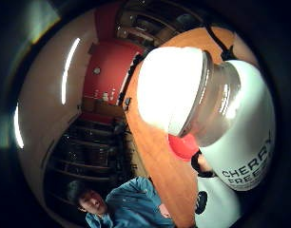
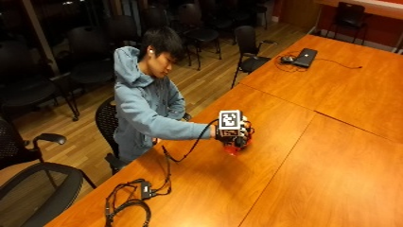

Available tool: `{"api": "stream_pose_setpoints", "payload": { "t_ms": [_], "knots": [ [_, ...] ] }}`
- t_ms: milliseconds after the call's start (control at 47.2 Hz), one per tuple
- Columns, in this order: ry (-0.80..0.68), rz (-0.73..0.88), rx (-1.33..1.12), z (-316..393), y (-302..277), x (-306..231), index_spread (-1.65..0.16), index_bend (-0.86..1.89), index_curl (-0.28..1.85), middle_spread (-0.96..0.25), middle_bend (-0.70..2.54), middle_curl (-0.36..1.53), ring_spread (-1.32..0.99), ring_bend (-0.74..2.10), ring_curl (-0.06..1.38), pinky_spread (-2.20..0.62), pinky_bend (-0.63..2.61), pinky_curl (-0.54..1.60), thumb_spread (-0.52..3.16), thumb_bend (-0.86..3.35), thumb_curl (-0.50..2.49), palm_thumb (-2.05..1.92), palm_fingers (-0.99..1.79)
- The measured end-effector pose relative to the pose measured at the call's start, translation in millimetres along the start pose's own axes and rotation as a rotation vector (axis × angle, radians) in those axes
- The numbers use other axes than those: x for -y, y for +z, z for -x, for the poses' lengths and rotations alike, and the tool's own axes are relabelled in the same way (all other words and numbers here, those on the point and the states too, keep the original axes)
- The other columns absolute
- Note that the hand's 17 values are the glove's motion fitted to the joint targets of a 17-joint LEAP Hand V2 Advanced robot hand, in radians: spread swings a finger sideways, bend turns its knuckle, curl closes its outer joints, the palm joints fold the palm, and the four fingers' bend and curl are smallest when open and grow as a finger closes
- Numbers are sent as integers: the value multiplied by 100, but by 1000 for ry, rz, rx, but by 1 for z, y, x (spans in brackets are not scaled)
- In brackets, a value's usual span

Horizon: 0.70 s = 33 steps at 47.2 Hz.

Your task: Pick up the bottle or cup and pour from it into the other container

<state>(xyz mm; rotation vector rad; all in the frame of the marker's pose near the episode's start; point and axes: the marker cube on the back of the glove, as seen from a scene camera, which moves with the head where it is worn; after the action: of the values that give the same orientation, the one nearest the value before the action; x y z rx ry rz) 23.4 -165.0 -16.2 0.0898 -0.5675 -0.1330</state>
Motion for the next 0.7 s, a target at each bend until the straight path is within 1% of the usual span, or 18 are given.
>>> {"api": "stream_pose_setpoints", "payload": {
  "t_ms": [106, 233, 423, 550, 593, 656, 699],
  "knots": [
    [-26, 59, -172, 19, 12, 10, -11, 11, 29, -3, 24, 51, -12, 43, 45, -12, 38, 36, 33, -4, 71, 104, 107],
    [-49, 129, -388, 32, -3, 22, -11, 11, 29, -3, 24, 51, -12, 42, 45, -12, 39, 37, 33, -4, 71, 104, 108],
    [-83, 213, -773, 57, 19, 32, -11, 11, 29, -3, 25, 51, -13, 43, 45, -12, 39, 37, 33, -4, 71, 104, 108],
    [-141, 268, -956, 73, 33, 32, -11, 12, 29, -3, 24, 51, -13, 43, 45, -12, 39, 37, 33, -4, 71, 103, 108],
    [-153, 273, -998, 78, 37, 32, -11, 12, 29, -3, 24, 51, -13, 43, 45, -12, 39, 37, 33, -4, 71, 103, 108],
    [-101, 242, -1068, 88, 47, 35, -11, 11, 29, -4, 24, 51, -13, 43, 45, -12, 39, 37, 33, -4, 71, 103, 108],
    [-122, 255, -1134, 91, 50, 34, -11, 11, 29, -4, 24, 51, -13, 43, 45, -13, 39, 37, 34, -4, 71, 103, 108]
  ]
}}
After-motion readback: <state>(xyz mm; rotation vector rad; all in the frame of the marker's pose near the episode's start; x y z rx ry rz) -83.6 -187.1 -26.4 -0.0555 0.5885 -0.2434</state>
